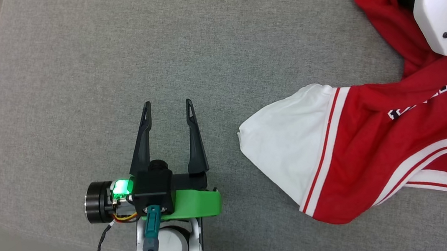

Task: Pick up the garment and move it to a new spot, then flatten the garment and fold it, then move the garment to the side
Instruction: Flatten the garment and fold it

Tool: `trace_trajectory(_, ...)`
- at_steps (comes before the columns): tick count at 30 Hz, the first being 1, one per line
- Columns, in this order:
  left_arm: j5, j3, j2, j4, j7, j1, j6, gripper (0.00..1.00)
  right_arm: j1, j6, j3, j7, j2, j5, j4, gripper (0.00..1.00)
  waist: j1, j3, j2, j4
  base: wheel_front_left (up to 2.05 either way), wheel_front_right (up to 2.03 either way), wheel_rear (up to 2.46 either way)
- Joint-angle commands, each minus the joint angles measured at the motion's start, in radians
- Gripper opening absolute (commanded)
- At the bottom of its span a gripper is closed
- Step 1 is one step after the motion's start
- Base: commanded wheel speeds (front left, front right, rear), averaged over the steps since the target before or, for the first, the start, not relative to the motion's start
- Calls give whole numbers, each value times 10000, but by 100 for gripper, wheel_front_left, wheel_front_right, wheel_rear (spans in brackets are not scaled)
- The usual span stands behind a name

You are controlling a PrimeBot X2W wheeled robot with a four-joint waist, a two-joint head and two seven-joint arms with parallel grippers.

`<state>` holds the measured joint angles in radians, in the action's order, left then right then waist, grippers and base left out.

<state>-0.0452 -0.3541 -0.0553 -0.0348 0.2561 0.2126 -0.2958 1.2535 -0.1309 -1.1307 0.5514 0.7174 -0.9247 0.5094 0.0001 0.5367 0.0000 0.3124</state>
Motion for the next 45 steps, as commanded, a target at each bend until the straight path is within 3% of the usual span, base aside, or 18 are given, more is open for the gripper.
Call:
trace_trajectory(1,-32,33,48,58,57,153,-26,100,-363,2,-279,-305,19,-177,199,36,-1,-126,0,-115,0,0,0)
trace_trajectory(2,-16,64,48,80,57,150,-12,100,-355,2,-280,-659,45,-220,177,94,-1,-207,0,-167,0,0,0)
trace_trajectory(3,4,99,49,110,57,134,16,100,-344,2,-295,-1201,115,-195,103,100,-1,-319,0,-216,0,0,0)
trace_trajectory(10,128,508,-258,132,57,-254,212,100,-1099,2,88,-4987,752,-210,-737,100,-1,-1389,0,-832,0,0,0)
trace_trajectory(17,48,881,-745,-75,57,-424,645,100,-2499,2,1594,-7408,1492,-172,-1356,100,-1,-2240,0,-1499,0,0,0)
trace_trajectory(23,-326,1231,-1281,-78,57,-52,1574,100,-4517,2,4003,-8093,1184,612,-1517,100,-1,-2823,0,-1973,0,0,0)
trace_trajectory(28,-1024,1193,-1919,455,-186,800,3033,100,-6794,2,6378,-8126,181,1797,-2259,100,-1,-3208,0,-2275,0,0,0)
trace_trajectory(31,-1240,964,-2368,579,-1370,1517,3685,100,-8030,2,7460,-8128,-359,2495,-2810,100,-1,-3338,0,-2411,0,0,0)
trace_trajectory(34,-1952,536,-2651,434,-3343,2146,4072,100,-9049,2,8399,-7862,-883,3071,-3476,100,-1,-3382,0,-2532,0,0,0)
trace_trajectory(40,-4356,-564,-3323,219,-7286,3224,4254,100,-10230,2,9652,-7042,-1798,3924,-4792,100,-1,-3258,0,-2733,0,0,0)
trace_trajectory(45,-5732,-2022,-4221,382,-9505,3952,4261,100,-10530,2,9980,-6545,-2288,4355,-5521,100,-1,-3071,0,-2970,0,0,0)
